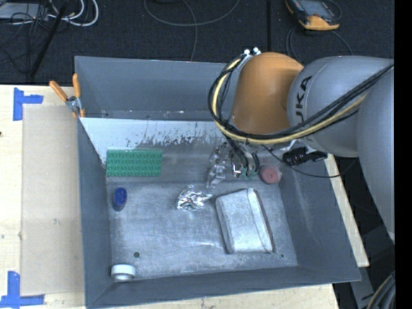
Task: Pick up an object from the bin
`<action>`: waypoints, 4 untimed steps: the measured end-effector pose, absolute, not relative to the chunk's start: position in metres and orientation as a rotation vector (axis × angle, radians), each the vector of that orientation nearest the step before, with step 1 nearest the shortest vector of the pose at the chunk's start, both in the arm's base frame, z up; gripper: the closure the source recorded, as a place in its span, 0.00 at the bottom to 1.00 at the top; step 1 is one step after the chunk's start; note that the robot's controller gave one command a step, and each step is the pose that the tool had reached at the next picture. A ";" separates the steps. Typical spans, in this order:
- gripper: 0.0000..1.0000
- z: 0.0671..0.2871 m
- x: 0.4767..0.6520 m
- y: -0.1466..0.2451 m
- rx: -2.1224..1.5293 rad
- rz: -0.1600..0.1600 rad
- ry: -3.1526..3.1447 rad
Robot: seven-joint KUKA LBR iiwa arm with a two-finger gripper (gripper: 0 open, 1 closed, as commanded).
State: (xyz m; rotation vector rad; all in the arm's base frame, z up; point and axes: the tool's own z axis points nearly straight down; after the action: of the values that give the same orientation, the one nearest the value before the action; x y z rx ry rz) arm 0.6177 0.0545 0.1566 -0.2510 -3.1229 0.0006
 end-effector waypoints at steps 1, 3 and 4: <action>0.00 0.162 0.620 0.054 -0.252 0.000 -3.131; 1.00 0.077 0.616 0.051 -0.164 -0.004 -3.150; 1.00 0.196 0.624 0.064 -0.147 -0.003 -3.147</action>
Offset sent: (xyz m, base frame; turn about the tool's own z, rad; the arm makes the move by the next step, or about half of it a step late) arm 0.0000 0.0000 0.0000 0.0000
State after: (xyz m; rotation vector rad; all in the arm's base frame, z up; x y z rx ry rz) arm 0.6236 0.0638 0.1963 -0.1468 -3.1473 -0.0027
